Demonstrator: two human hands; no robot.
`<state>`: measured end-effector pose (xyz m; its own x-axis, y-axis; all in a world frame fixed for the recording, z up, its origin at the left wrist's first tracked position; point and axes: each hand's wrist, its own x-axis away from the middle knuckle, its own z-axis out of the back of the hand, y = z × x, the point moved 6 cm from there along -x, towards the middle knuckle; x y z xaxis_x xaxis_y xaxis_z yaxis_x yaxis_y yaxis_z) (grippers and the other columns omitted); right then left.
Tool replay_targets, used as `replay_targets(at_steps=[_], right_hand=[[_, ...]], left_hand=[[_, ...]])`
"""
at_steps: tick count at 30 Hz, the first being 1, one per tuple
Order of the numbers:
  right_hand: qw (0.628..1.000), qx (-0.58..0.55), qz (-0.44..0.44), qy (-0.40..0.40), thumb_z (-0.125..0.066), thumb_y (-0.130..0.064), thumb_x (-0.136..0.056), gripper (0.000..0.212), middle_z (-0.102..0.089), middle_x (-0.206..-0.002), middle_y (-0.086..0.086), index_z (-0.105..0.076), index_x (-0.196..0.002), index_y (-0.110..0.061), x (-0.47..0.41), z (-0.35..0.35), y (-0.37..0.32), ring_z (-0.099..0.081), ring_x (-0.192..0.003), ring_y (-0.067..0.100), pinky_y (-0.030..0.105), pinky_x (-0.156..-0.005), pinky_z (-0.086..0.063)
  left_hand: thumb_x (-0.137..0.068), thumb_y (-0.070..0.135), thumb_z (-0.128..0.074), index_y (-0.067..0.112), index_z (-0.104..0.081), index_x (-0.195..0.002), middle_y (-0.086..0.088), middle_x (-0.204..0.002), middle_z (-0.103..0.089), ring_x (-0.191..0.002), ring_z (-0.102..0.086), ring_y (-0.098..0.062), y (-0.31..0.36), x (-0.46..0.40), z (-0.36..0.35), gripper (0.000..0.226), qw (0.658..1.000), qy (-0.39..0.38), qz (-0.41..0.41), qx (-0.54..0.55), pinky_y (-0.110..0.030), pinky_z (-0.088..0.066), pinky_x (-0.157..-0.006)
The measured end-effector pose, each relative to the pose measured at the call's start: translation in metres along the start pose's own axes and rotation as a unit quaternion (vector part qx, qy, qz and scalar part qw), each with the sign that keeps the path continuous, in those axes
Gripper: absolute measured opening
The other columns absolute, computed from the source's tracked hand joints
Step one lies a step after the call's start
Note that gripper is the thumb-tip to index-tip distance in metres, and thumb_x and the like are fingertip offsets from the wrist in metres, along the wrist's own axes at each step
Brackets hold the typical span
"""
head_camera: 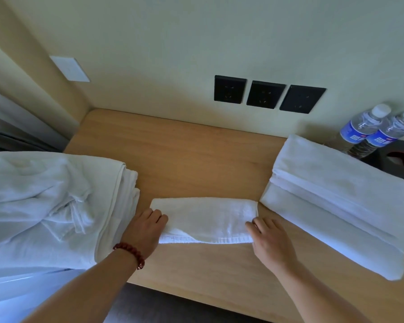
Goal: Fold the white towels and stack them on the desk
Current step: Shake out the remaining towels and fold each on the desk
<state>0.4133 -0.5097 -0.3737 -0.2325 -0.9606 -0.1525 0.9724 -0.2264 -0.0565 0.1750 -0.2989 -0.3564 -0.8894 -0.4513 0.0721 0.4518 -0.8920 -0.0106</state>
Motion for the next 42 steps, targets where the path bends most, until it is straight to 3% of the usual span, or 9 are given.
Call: replay_targets(at_steps=[7,12,17,22,26,28,30,36,42], right_hand=[[0.997,-0.029,0.003,-0.069,-0.063,-0.020,-0.073,0.051,-0.060,-0.117,0.003,-0.066,-0.124,-0.014,0.029,-0.006,-0.010,-0.059,-0.100,0.027,0.045,-0.096,-0.047],[0.996,-0.053,-0.027,-0.065,-0.057,-0.037,-0.083,0.046,-0.060,-0.124,0.007,-0.069,-0.121,-0.013,0.018,0.000,-0.019,-0.059,-0.109,0.030,0.049,-0.104,-0.041],[0.993,-0.069,-0.065,-0.064,-0.039,-0.042,-0.101,0.051,-0.051,-0.147,0.011,-0.054,-0.142,-0.014,-0.019,-0.009,-0.043,-0.049,-0.135,0.029,0.053,-0.115,-0.034],[0.985,-0.088,-0.090,-0.118,-0.028,-0.047,-0.106,0.056,-0.034,-0.160,0.013,-0.036,-0.154,-0.019,-0.048,-0.033,-0.067,-0.030,-0.149,0.031,0.051,-0.121,-0.018],[0.979,-0.098,-0.098,-0.153,-0.024,-0.052,-0.105,0.058,-0.033,-0.160,0.013,-0.036,-0.154,-0.023,-0.064,-0.049,-0.085,-0.031,-0.149,0.031,0.051,-0.118,-0.012],[0.976,-0.093,-0.104,-0.166,-0.021,-0.056,-0.105,0.060,-0.032,-0.161,0.012,-0.034,-0.154,-0.025,-0.066,-0.057,-0.085,-0.029,-0.150,0.030,0.052,-0.118,-0.011],[0.973,-0.093,-0.126,-0.170,-0.022,-0.059,-0.103,0.061,-0.029,-0.163,0.010,-0.031,-0.155,-0.029,-0.065,-0.062,-0.083,-0.025,-0.151,0.029,0.053,-0.119,-0.010],[0.971,-0.085,-0.147,-0.166,-0.024,-0.070,-0.098,0.069,-0.020,-0.166,0.003,-0.021,-0.159,-0.037,-0.055,-0.068,-0.070,-0.015,-0.154,0.028,0.056,-0.122,-0.006],[0.967,-0.074,-0.184,-0.159,-0.031,-0.072,-0.095,0.072,-0.028,-0.164,0.003,-0.028,-0.157,-0.036,-0.041,-0.063,-0.050,-0.018,-0.153,0.030,0.059,-0.121,-0.014]], left_hand=[[-0.046,-0.003,-0.076,0.017,-0.058,-0.075,-0.002,-0.076,-0.052,-0.066,-0.052,-0.025,-0.003,0.012,-0.011,0.039,0.999,-0.034,0.017,-0.034,-0.033,-0.042,-0.059],[-0.048,0.013,-0.074,0.018,-0.064,-0.083,0.001,-0.079,-0.056,-0.071,-0.053,-0.023,0.006,0.021,-0.006,0.037,0.999,-0.032,0.013,-0.014,-0.035,-0.044,-0.067],[-0.064,0.029,-0.069,0.017,-0.069,-0.107,-0.005,-0.114,-0.064,-0.105,-0.057,-0.027,0.023,0.013,-0.002,0.044,0.998,-0.047,0.035,-0.003,-0.045,-0.053,-0.090],[-0.095,0.045,-0.038,0.015,-0.060,-0.134,-0.010,-0.134,-0.060,-0.128,-0.053,-0.029,0.034,-0.018,-0.002,0.054,0.994,-0.046,0.100,0.012,-0.049,-0.045,-0.103],[-0.102,0.057,-0.021,0.022,-0.026,-0.156,-0.010,-0.163,-0.023,-0.151,-0.016,-0.030,0.041,-0.037,-0.018,0.065,0.985,-0.085,0.145,0.033,-0.054,-0.014,-0.119],[-0.101,0.064,-0.006,0.030,0.003,-0.158,-0.006,-0.165,0.011,-0.153,0.014,-0.027,0.048,-0.039,-0.032,0.067,0.985,-0.103,0.135,0.034,-0.056,0.004,-0.120],[-0.098,0.068,0.000,0.036,0.018,-0.154,0.000,-0.162,0.026,-0.148,0.030,-0.023,0.048,-0.033,-0.049,0.067,0.981,-0.123,0.139,0.056,-0.057,0.011,-0.119],[-0.092,0.067,0.012,0.039,0.018,-0.154,0.002,-0.163,0.025,-0.148,0.028,-0.022,0.040,-0.031,-0.066,0.069,0.977,-0.139,0.151,0.056,-0.057,0.009,-0.120],[-0.098,0.066,-0.009,0.035,-0.003,-0.159,-0.002,-0.167,0.003,-0.154,0.005,-0.026,0.038,-0.026,-0.069,0.068,0.974,-0.125,0.183,0.050,-0.058,-0.006,-0.121]])
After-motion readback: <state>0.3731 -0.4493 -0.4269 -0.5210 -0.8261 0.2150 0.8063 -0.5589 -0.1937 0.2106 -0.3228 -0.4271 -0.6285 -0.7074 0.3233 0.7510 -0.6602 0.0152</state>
